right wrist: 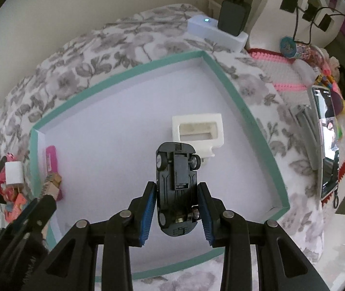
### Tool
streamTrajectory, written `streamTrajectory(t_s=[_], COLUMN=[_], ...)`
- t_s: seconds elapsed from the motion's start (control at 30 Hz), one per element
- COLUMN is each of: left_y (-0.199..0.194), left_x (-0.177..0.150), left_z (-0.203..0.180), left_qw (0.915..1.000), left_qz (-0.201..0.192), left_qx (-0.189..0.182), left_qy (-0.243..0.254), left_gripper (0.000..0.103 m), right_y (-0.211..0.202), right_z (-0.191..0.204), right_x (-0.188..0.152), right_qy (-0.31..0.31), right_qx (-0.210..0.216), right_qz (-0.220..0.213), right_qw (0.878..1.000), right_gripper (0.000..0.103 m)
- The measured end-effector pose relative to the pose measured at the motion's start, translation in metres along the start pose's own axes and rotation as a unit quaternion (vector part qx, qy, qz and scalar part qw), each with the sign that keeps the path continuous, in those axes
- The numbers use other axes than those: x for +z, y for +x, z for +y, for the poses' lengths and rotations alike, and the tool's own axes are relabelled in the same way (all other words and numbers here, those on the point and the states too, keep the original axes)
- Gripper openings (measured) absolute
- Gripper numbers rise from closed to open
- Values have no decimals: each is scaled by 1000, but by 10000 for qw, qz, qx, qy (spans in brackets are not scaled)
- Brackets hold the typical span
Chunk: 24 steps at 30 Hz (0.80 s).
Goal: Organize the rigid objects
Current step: 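Carry the black toy car into the tray and open the right tool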
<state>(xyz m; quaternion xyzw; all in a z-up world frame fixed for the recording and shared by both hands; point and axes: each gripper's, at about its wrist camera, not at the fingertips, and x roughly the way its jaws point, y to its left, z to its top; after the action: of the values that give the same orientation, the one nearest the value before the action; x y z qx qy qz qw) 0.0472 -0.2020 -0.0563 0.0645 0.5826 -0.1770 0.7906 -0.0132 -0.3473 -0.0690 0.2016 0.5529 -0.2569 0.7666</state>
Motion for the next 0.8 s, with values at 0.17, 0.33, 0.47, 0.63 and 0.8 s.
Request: streamTrajectory(t_s=[0.17,0.33,0.47,0.63,0.8], left_y=[13,25,33,32,35], left_x=[-3,-7,-10,-12,-11], left_z=[-3,-4,-3,-4,-5], left_qw=[9997,9989,9984,9983,9982], left_qz=[233,457,568,564,575], left_qx=[33,34,60,88,94], left_qy=[59,67,54,95,105], left_gripper=[21,21,21,21,22], right_y=[9,17,21,26,30], right_z=[2,4,3,2,2], right_x=[-1,-2,-2,-3,-5], right_qy=[-60,-99,-118,-120,-119], right_qx=[-36,-32,-59,-100,-102], right_qz=[132,249,293,335,369], right_qw=[9999,9996,9995,9993,9992], right_gripper=[37,37,37,38,38])
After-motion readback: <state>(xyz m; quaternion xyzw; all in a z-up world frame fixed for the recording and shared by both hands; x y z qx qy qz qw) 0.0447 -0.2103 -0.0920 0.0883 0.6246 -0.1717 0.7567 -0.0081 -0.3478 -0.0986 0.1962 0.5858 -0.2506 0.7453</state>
